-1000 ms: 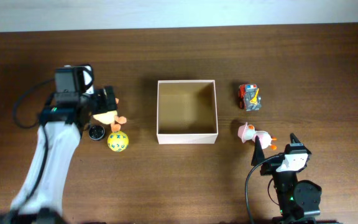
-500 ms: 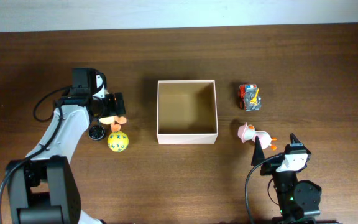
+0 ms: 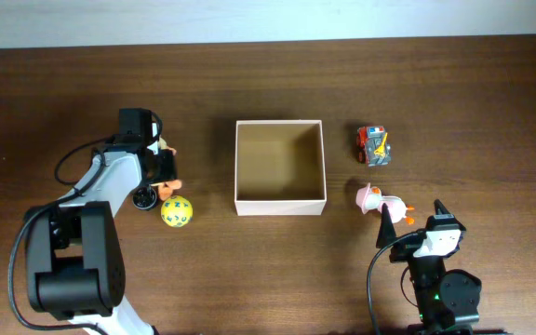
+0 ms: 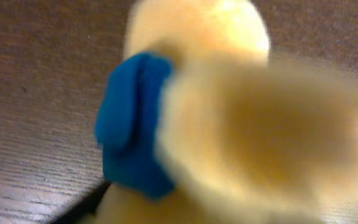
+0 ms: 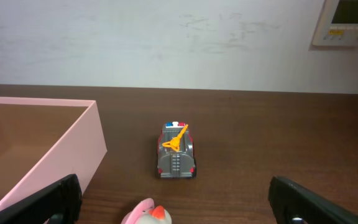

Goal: Pack container
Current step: 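Lift the duck with left gripper and carry it over the box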

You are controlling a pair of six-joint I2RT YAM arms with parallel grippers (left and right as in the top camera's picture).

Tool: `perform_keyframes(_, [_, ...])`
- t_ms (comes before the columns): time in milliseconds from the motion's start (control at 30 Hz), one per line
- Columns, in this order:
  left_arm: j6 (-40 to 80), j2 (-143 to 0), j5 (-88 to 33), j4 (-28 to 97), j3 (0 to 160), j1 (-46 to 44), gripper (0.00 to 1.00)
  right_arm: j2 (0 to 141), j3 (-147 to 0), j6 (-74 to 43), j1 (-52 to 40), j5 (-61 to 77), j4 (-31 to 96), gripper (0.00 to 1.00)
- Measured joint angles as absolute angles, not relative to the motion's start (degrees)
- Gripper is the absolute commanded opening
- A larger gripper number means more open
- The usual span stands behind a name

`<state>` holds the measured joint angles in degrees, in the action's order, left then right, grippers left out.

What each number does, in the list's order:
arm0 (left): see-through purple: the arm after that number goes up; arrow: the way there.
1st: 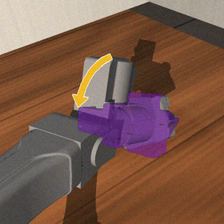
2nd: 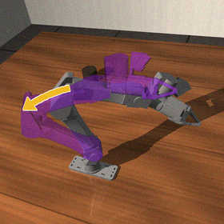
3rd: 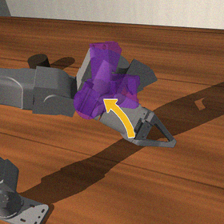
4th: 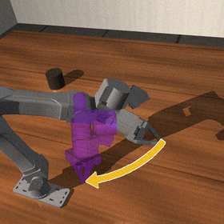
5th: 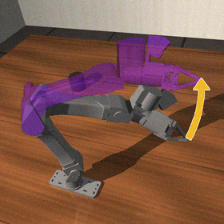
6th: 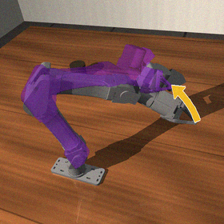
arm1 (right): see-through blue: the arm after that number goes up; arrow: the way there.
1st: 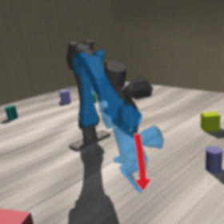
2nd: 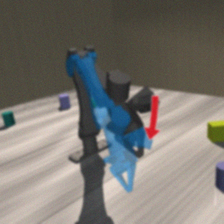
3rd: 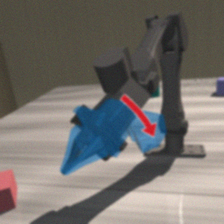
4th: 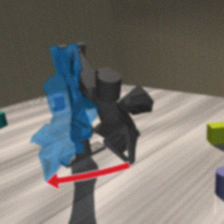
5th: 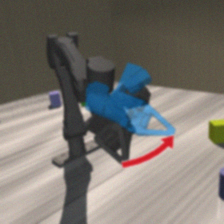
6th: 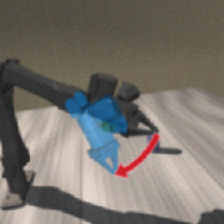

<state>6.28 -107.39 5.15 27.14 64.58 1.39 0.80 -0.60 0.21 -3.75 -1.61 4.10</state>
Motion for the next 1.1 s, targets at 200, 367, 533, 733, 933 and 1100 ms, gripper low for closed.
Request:
perform_keyframes(200, [6.02,-107.44,5.37,26.59,66.37,1.39,0.02,0.80,-0.60,0.19,-3.75,-1.61,4.10,0.99])
perform_keyframes(367, [6.04,-106.52,3.33,26.74,72.49,1.39,0.02,0.80,-0.60,0.23,-3.75,-1.61,4.10,0.99])
perform_keyframes(533, [6.76,-101.91,-0.25,29.63,81.82,0.25,0.02,0.80,-0.60,0.23,-3.75,-1.61,4.10,0.99])
perform_keyframes(733, [7.68,-95.96,-1.83,33.61,89.52,-6.79,0.02,0.80,-0.62,0.19,-3.75,-1.61,4.10,0.99])
perform_keyframes(933, [9.10,-96.01,-1.74,37.78,89.89,-15.99,0.02,0.80,-0.60,0.19,-3.75,-1.61,4.10,0.99])
perform_keyframes(1100, [14.50,-97.23,0.03,41.50,89.89,-19.62,0.02,0.80,-0.60,0.19,-3.75,-1.61,4.10,0.99])
